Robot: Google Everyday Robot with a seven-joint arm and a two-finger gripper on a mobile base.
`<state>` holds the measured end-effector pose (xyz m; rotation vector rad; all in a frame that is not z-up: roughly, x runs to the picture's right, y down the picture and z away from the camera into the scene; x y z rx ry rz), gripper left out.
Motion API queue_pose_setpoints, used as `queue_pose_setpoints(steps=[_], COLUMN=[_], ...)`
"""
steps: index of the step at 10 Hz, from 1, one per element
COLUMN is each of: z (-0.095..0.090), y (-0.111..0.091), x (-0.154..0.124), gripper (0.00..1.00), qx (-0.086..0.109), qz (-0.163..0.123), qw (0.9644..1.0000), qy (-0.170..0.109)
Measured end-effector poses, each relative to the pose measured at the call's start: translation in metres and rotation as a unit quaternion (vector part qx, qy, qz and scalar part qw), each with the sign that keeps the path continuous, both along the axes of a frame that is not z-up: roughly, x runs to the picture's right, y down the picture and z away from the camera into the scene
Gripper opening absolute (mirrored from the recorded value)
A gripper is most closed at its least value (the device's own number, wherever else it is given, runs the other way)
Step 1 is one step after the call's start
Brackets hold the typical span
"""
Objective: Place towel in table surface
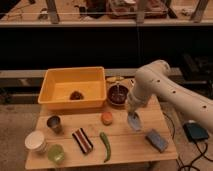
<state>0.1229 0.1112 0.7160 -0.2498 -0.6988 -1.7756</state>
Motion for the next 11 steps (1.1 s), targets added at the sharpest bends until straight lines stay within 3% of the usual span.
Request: queue_pose_setpoints(steps=[4,6,7,8,11], z=[0.072,0.096,0.103,0.108,0.098], y=[0.071,0.095,0.102,0.107,0.099], x=[-0.017,-0.022,-0.023,-0.023,-0.021], gripper=[0.00,0.00,0.05,0.16,0.47], qx=[-0.033,-0.042,-0.046,-0.049,-0.050], qz=[-0.009,-0.012,-0.011,-0.009,-0.012], qw=[0.9994,0.9989,0.9988,0.9987,0.9986], qy=[-0.011,-0.014,-0.015,-0.014,-0.008])
